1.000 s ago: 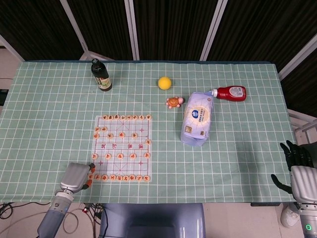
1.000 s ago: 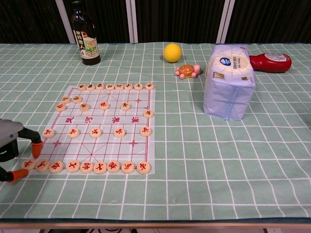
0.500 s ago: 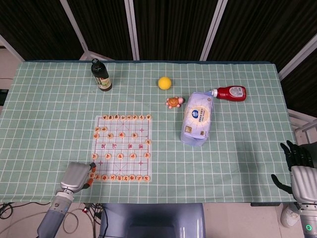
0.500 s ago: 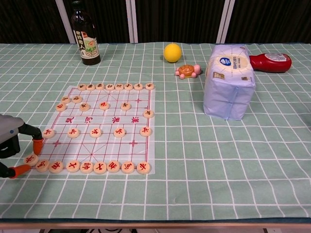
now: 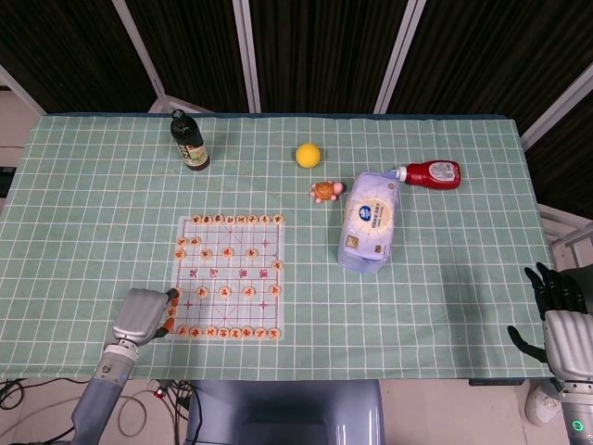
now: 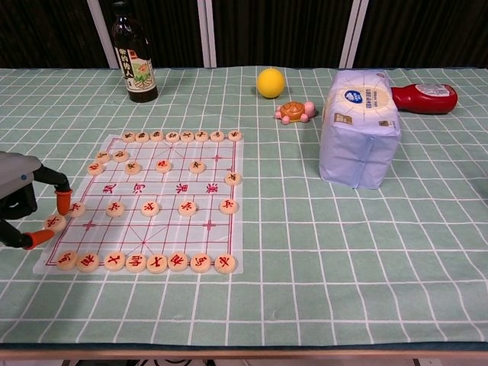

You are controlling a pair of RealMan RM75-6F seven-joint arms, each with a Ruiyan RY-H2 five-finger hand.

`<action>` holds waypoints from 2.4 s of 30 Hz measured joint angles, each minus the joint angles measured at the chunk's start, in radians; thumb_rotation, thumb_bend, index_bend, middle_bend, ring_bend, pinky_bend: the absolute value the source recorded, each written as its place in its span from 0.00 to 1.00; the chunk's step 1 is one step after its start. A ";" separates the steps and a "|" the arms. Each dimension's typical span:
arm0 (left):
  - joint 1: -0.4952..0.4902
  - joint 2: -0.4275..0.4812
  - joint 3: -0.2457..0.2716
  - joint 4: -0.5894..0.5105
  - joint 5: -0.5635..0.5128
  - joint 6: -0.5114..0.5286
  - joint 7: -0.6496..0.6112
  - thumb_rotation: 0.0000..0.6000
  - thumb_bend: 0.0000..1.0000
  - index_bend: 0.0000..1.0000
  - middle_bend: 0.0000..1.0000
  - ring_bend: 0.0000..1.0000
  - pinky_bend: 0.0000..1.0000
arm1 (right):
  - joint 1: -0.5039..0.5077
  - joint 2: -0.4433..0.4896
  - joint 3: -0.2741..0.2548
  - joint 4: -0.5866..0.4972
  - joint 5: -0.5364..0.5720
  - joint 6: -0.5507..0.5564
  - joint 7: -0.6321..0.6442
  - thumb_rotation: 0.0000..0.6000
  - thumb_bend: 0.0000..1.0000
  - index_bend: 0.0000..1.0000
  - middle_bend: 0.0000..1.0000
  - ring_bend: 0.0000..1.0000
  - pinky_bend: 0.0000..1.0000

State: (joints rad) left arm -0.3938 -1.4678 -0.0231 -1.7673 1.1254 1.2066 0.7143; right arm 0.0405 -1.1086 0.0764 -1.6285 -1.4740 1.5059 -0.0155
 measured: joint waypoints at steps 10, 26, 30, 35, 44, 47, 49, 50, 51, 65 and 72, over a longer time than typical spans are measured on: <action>-0.021 -0.029 -0.006 0.061 -0.018 -0.019 -0.006 1.00 0.29 0.49 1.00 0.98 0.99 | 0.000 0.000 0.000 0.000 0.003 -0.001 -0.003 1.00 0.29 0.00 0.00 0.00 0.00; -0.035 -0.041 -0.009 0.093 -0.024 -0.018 -0.018 1.00 0.29 0.49 1.00 0.98 0.99 | 0.000 -0.001 0.000 0.001 0.003 -0.003 -0.004 1.00 0.29 0.00 0.00 0.00 0.00; -0.035 -0.040 -0.008 0.095 -0.028 -0.016 -0.017 1.00 0.29 0.49 1.00 0.98 0.99 | -0.001 0.000 -0.001 0.000 0.003 -0.003 -0.004 1.00 0.29 0.00 0.00 0.00 0.00; -0.034 -0.044 -0.006 0.099 -0.028 -0.009 -0.019 1.00 0.29 0.49 1.00 0.98 0.99 | -0.001 0.000 0.000 0.001 0.003 -0.003 -0.004 1.00 0.29 0.00 0.00 0.00 0.00; -0.039 -0.045 -0.007 0.102 -0.029 -0.007 -0.020 1.00 0.29 0.48 1.00 0.98 0.99 | -0.001 0.000 0.000 -0.002 0.004 -0.003 -0.003 1.00 0.29 0.00 0.00 0.00 0.00; -0.040 -0.046 -0.007 0.103 -0.031 -0.007 -0.019 1.00 0.29 0.48 1.00 0.98 0.99 | -0.001 0.000 0.000 -0.001 0.004 -0.004 -0.002 1.00 0.29 0.00 0.00 0.00 0.00; -0.041 -0.047 -0.006 0.103 -0.033 -0.007 -0.018 1.00 0.29 0.48 1.00 0.98 0.99 | -0.001 0.001 0.000 -0.001 0.004 -0.003 -0.001 1.00 0.29 0.00 0.00 0.00 0.00; -0.041 -0.047 -0.006 0.104 -0.033 -0.007 -0.016 1.00 0.29 0.48 1.00 0.98 0.99 | -0.001 0.001 0.000 0.000 0.004 -0.004 0.000 1.00 0.29 0.00 0.00 0.00 0.00; -0.041 -0.048 -0.006 0.104 -0.034 -0.007 -0.015 1.00 0.29 0.48 1.00 0.98 0.99 | -0.001 0.001 -0.001 0.000 0.003 -0.004 0.000 1.00 0.29 0.00 0.00 0.00 0.00; -0.044 -0.052 -0.004 0.112 -0.043 -0.006 -0.016 1.00 0.29 0.47 1.00 0.98 0.99 | -0.002 0.000 0.000 0.000 0.002 -0.002 0.001 1.00 0.29 0.00 0.00 0.00 0.00; -0.046 -0.051 -0.005 0.113 -0.043 -0.005 -0.019 1.00 0.29 0.44 1.00 0.98 0.99 | -0.002 0.000 0.000 0.001 0.003 -0.002 0.001 1.00 0.29 0.00 0.00 0.00 0.00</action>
State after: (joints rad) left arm -0.4394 -1.5190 -0.0278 -1.6540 1.0820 1.2015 0.6955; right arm 0.0387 -1.1090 0.0767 -1.6271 -1.4710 1.5041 -0.0148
